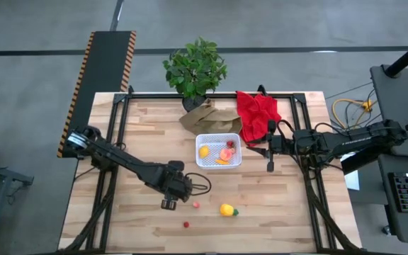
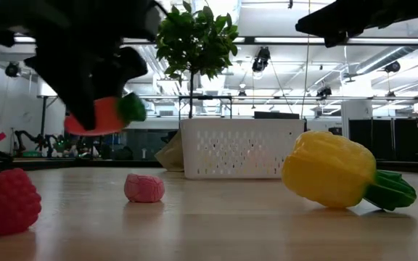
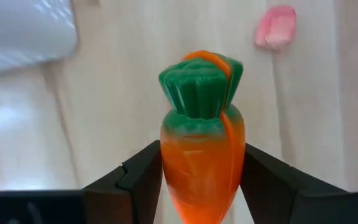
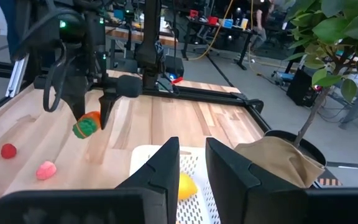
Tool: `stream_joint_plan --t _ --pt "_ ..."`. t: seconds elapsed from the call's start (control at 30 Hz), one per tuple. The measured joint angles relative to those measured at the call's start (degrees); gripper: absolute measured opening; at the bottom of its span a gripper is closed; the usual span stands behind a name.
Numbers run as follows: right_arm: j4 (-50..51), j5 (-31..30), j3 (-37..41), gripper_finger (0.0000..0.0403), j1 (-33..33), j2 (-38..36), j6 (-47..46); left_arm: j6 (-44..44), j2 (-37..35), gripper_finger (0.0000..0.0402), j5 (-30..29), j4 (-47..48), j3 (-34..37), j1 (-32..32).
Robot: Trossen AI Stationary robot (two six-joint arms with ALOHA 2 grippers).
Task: Pick and placing Produce into tupperware
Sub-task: Put the carrot into the bin
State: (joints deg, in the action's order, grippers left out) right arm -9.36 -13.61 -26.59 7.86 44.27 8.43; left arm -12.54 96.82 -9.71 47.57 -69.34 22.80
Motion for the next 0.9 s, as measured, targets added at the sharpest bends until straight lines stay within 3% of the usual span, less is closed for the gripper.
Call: stream_joint_plan --t 0.33,0.9 --pt "-0.51 0.00 0.01 0.0070 0.00 0.01 0.59 5.89 0.00 0.0177 -4.90 -0.27 -4.69 -3.28" --pt "-0.51 0.00 0.01 0.0070 0.00 0.01 -0.48 21.87 0.00 0.0177 -7.08 -1.14 -12.70 -11.69"
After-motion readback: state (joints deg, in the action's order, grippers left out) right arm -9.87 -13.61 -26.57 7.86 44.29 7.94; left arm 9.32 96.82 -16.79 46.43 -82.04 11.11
